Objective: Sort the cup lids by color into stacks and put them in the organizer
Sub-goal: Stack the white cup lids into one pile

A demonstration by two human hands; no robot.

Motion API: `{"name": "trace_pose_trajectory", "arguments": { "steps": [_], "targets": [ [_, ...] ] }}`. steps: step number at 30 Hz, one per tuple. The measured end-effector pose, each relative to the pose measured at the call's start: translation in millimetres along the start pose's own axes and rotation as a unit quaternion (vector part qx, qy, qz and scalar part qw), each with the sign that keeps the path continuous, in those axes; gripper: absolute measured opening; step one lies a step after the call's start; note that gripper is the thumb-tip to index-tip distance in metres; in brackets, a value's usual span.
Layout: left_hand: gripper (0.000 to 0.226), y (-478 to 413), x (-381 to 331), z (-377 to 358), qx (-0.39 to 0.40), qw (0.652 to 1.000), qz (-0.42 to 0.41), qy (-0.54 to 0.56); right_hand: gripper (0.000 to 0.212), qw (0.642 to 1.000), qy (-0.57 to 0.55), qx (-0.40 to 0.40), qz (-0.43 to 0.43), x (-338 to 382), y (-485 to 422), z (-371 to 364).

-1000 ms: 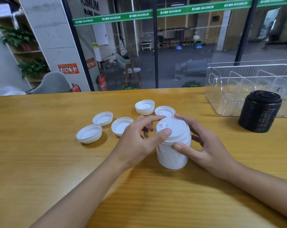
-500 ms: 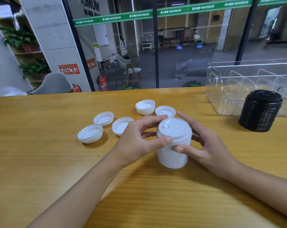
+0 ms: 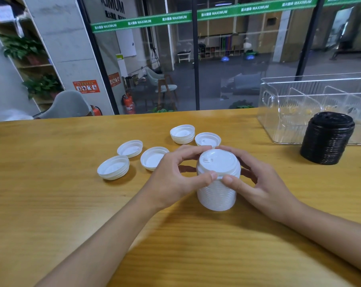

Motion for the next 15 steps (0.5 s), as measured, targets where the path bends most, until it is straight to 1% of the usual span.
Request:
{"name": "trace_pose_trajectory", "arguments": {
  "steps": [7, 12, 15],
  "targets": [
    [0.053, 1.2, 3.2, -1.0, 0.020, 0.999, 0.031, 0.015, 0.062, 1.000, -0.011, 0.006, -0.004, 0.8, -0.2, -1.1],
    [0.055, 0.7, 2.6, -0.5, 0.023, 0.999, 0.032, 0.005, 0.061, 1.000, -0.001, 0.007, -0.001, 1.9, -0.4, -0.7],
    [0.054, -0.4, 1.9, 0.4, 0.020, 0.999, 0.026, 0.000, 0.065, 1.000, 0.009, 0.011, 0.005, 2.4, -0.2, -1.0]
  ]
}}
Point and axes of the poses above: each hand's wrist, its own y-axis away from the middle knuckle, its own z-axis out of the back of the hand, x = y × z, the point moved 7 cm from there along -y, towards the middle knuckle, and after that the axes turned 10 degrees about z, right-handed, at the moved point
